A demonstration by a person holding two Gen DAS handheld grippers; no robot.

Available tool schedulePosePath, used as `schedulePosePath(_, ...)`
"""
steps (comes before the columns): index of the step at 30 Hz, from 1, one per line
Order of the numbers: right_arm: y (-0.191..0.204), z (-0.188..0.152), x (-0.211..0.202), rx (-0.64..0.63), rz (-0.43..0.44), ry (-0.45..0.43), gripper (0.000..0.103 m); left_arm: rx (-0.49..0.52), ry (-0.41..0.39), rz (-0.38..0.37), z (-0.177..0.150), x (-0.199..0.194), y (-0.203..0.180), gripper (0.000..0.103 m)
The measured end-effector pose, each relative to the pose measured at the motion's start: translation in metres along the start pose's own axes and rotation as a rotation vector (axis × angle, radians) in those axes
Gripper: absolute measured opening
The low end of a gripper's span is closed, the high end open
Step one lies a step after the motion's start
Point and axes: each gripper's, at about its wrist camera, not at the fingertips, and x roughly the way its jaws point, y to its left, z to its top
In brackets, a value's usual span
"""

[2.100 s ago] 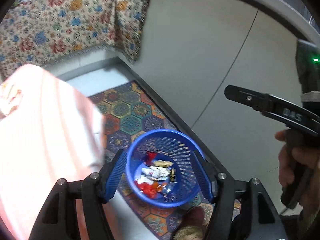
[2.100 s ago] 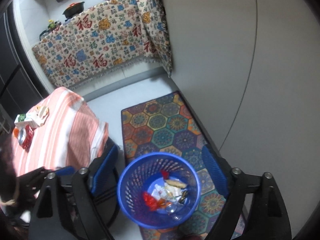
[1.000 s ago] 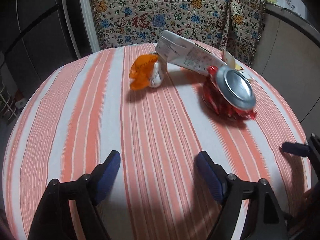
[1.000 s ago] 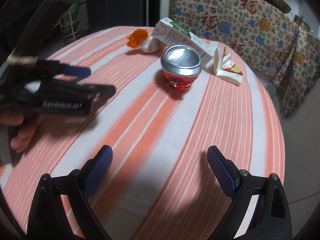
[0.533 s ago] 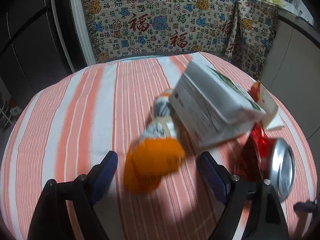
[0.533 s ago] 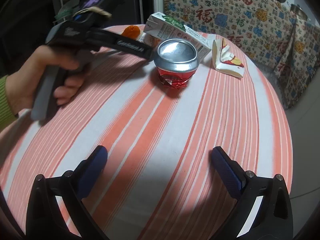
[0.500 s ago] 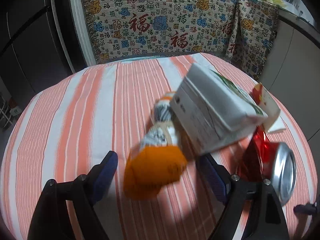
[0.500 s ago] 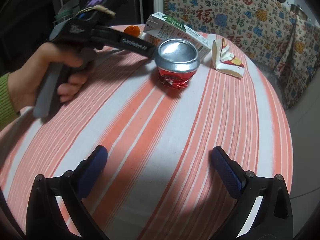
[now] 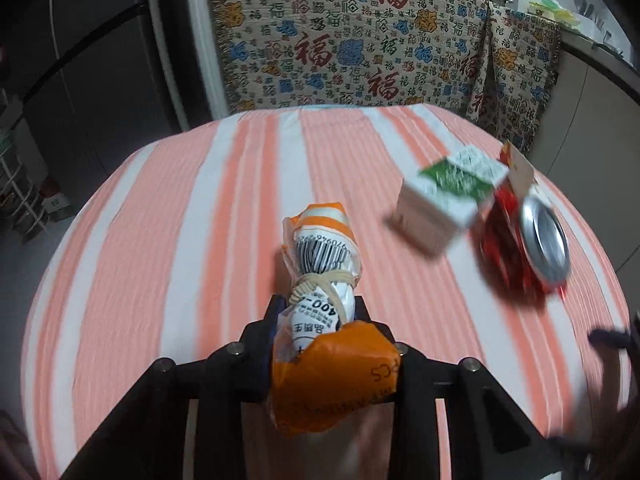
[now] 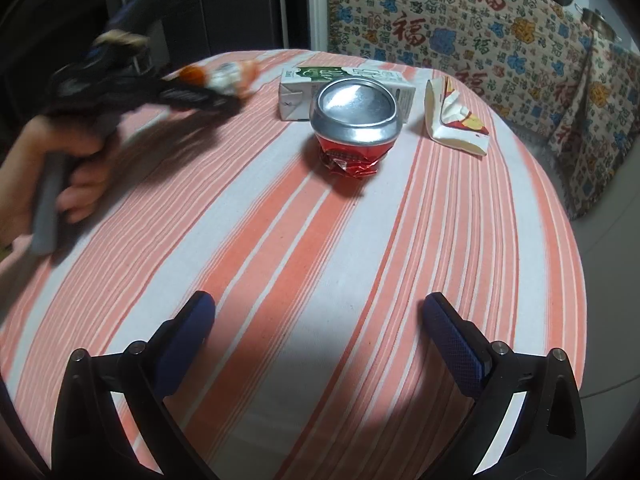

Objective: Collect trash
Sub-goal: 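Grasp the orange-wrapped bottle with the left gripper, then grasp the crushed red can with the right gripper while the left gripper holds the bottle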

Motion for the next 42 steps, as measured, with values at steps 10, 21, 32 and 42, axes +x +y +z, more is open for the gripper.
schedulePosePath(10,-0.001,-0.001,-0.001,0.002,-0.004,-0.003,0.103,0.003,-0.011,0.001,-0.053,-0.042,-0.007,0.072)
schedulePosePath(21,-0.001,-0.001,-0.001,0.003,-0.004,-0.001,0.103,-0.05,0.021,0.03,-0.06,-0.024,-0.004,0.098)
schedulePosePath(32,-0.032,0.069,0.048,0.079,-0.055,0.035,0.103,-0.054,0.02,0.028,-0.06,-0.025,-0.006,0.099)
schedulePosePath(42,-0.024,0.058,0.034,0.067,-0.045,-0.035,0.055,-0.056,0.019,0.028,-0.062,-0.026,-0.007,0.099)
